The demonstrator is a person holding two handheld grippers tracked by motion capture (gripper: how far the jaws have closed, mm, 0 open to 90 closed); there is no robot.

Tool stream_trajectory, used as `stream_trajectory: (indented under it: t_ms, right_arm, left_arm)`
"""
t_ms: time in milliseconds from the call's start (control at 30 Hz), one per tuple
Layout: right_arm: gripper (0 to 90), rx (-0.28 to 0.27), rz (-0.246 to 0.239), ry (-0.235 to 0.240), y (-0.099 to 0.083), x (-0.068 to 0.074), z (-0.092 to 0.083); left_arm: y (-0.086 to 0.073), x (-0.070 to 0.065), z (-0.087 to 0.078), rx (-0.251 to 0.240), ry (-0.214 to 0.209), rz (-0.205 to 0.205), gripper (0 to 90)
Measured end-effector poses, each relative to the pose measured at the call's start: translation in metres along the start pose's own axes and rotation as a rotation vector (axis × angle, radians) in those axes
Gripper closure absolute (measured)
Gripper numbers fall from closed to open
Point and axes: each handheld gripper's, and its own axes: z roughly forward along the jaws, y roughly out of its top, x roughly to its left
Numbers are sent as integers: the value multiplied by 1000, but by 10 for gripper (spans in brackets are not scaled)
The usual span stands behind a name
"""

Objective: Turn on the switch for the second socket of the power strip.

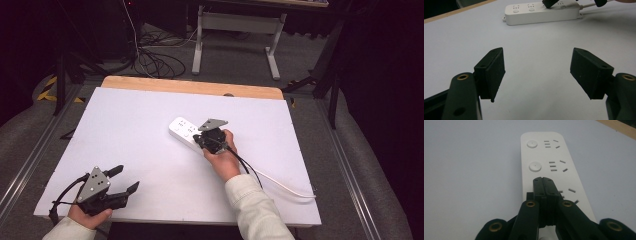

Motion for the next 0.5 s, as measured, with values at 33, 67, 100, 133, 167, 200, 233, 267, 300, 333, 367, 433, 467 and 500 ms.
stream_trajectory:
  t_ms: [33, 67, 100, 133, 167, 200, 233, 267, 300, 333, 367, 433, 467, 500]
  right_arm:
    - [900, -2, 2, -2, 0, 0, 0]
    - [900, -2, 2, -2, 0, 0, 0]
    - [900, -3, 3, -2, 0, 0, 1]
    - [900, -3, 5, 0, 0, 0, 1]
    - [900, -3, 8, 1, 0, -1, 1]
    - [900, -4, 12, 2, 0, -1, 1]
    - [900, -1, 10, -1, 0, 0, 1]
    - [900, 1, 5, -5, 0, 0, 1]
    - [900, 1, 5, -5, 0, 0, 1]
    - [900, 4, 2, -10, 0, 1, 1]
    - [900, 4, -1, -12, 0, 1, 1]
    - [900, 3, -4, -13, 0, 2, 1]
    - [900, 3, -5, -13, 0, 2, 1]
    - [900, 3, -4, -14, 0, 2, 1]
  left_arm:
    - [0, 0, 0, 1, 0, 2, 282]
    - [0, 0, 0, 3, -1, 5, 282]
    - [0, 0, 0, 2, -1, 6, 282]
    - [0, 0, 0, 1, 1, 7, 282]
    - [0, 0, 0, 0, 0, 6, 282]
    - [0, 0, -1, 1, 1, 6, 282]
    - [0, 0, -1, 1, 1, 5, 282]
    - [0, 0, -1, 1, 1, 5, 282]
    - [0, 0, -1, 1, 1, 5, 282]
    - [0, 0, -1, 1, 1, 5, 282]
    - [0, 0, 0, 0, 2, 7, 282]
    - [0, 0, 0, 0, 1, 7, 282]
    - [0, 0, 0, 0, 1, 7, 282]
    - [0, 0, 0, 0, 1, 7, 282]
